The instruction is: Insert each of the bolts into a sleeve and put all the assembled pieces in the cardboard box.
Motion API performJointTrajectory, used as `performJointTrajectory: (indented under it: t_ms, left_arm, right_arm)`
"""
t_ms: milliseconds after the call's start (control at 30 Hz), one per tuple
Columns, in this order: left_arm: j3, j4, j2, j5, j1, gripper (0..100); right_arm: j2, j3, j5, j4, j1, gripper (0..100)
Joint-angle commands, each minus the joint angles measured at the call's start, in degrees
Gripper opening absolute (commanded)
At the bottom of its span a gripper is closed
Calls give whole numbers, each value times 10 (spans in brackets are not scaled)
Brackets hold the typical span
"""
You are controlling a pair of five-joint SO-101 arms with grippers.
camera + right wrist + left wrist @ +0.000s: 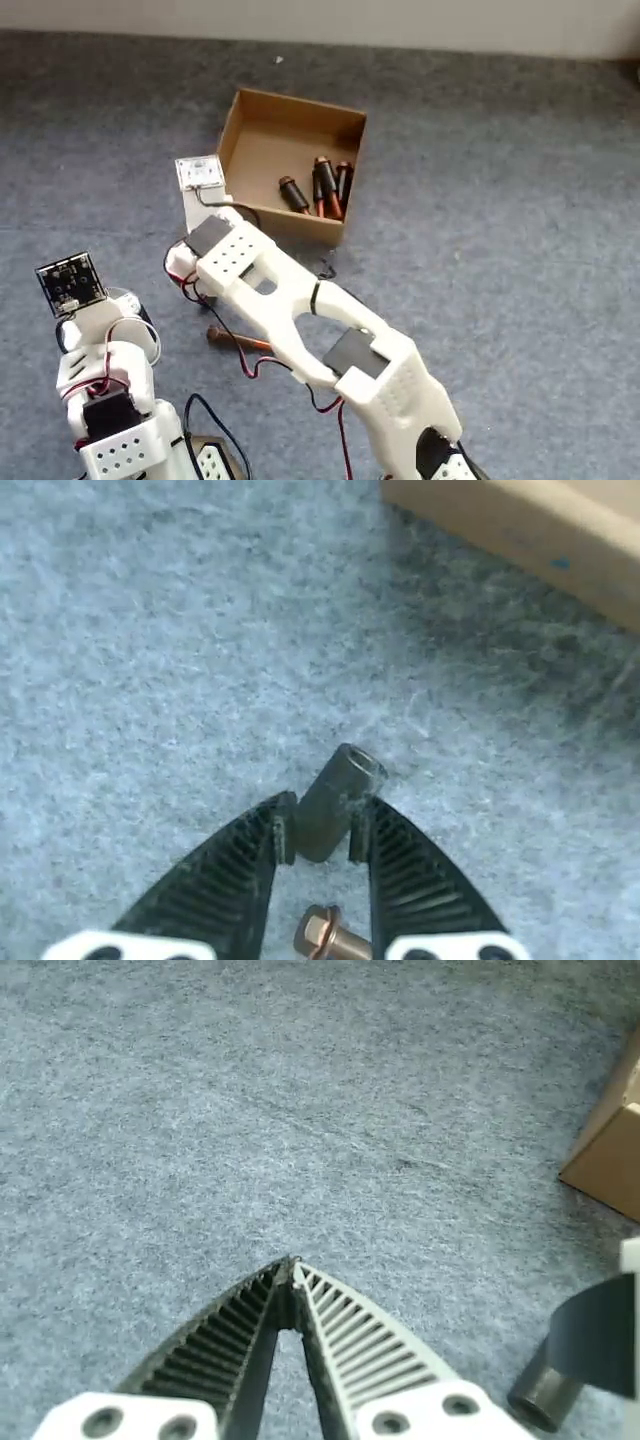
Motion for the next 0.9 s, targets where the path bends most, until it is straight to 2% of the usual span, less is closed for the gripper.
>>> performJointTrajectory:
  t_ms: [0, 333, 533, 867]
  left_arm:
    - [11, -11, -4, -10, -6, 11]
    - [11, -10, -4, -10, -6, 11]
    - [11, -10, -4, -10, -6, 11]
    - [11, -10, -4, -10, -6, 11]
  right_arm:
    - [-13, -5, -11, -8, -5, 80]
    - [-10, -2, -10, -13, -5, 84]
    - [36, -6, -9, -7, -6, 154]
    - [104, -83, -8, 72, -4, 138]
